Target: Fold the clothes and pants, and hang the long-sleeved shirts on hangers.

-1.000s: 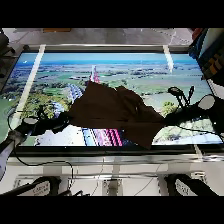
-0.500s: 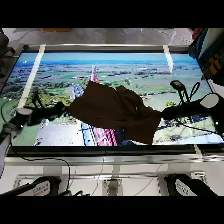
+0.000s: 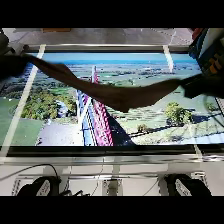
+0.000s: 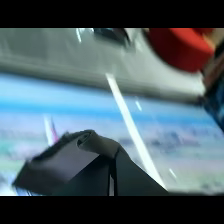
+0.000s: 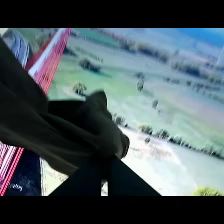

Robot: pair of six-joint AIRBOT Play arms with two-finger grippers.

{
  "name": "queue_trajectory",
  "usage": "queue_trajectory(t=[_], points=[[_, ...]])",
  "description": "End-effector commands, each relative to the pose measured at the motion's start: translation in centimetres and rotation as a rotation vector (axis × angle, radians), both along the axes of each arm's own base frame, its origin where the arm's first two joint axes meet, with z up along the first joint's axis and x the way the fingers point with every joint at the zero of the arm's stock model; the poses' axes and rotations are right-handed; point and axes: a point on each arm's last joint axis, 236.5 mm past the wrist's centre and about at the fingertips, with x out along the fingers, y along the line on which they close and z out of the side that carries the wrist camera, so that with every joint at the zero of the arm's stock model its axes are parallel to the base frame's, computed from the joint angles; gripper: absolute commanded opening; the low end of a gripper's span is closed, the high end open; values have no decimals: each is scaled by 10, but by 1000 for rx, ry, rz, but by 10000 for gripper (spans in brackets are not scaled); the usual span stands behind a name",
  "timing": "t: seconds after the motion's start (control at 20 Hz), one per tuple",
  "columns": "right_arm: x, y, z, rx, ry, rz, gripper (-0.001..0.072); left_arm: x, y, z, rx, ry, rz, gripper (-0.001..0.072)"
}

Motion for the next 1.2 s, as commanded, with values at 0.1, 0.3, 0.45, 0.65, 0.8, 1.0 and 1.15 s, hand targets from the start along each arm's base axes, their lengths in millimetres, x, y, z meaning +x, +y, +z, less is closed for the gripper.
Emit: queue_trajectory(t=[0.1,0.3,0.45,0.65,0.8,1.0,1.15], points=[[-90,2,162,-37,-480,-48,13,-150,14,144,177,-529,277,10],[-146,-7,225,12,-685,-137,12,-210,5,169,194,-671,320,10],[-147,-15,234,74,-691,-187,12,-196,-4,148,145,-562,252,9],[-69,-31,167,106,-381,-247,11,-113,6,68,74,-171,179,8],[13,-30,68,107,-16,-220,13,-19,16,-22,-6,163,96,8],[100,-34,-58,126,330,-207,13,92,-18,-177,-14,530,-65,9],[153,-40,-140,147,463,-233,13,152,-37,-273,-20,632,-54,9]])
